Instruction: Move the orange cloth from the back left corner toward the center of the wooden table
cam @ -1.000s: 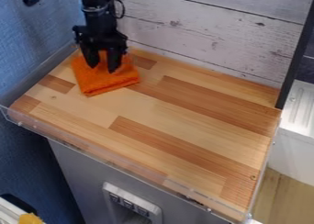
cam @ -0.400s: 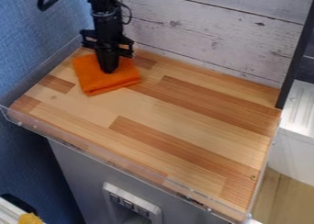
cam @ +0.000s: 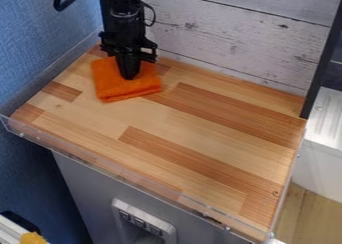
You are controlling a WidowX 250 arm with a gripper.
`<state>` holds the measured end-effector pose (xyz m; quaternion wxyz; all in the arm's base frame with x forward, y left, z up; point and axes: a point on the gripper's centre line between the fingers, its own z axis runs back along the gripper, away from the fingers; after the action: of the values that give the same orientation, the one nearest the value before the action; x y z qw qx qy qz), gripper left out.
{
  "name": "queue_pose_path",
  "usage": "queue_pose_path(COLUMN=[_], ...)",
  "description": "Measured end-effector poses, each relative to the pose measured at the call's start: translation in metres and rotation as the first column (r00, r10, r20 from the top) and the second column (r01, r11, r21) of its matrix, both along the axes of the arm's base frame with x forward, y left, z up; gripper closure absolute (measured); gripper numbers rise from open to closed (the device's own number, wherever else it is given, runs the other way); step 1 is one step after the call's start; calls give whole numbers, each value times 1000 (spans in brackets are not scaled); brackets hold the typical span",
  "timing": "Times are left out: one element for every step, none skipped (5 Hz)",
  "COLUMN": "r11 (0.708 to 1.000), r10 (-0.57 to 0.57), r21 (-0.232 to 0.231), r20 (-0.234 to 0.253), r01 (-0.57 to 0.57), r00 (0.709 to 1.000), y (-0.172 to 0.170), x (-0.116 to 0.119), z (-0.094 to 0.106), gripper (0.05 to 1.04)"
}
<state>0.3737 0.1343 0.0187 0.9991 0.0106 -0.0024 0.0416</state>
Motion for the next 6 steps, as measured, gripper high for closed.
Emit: queue_pose_path(r11=[1000,1000,999,999,999,997], r10=[-10,-16,-21,-30,-43,-61], r21=[-10,-16,-28,-29,-31,-43], r20=[-8,-4,-2,5,3,-38], r01=[10,16,21,31,43,59], r00=[1000,1000,1000,1000,999,997], y=[-10,-19,-30,-43,-55,-62], x=[-1,-3,-8,-13,-18,-27], z=[-5,-7,-9,-10,-10,-8], gripper=[1021,1021,1021,1021,995,839])
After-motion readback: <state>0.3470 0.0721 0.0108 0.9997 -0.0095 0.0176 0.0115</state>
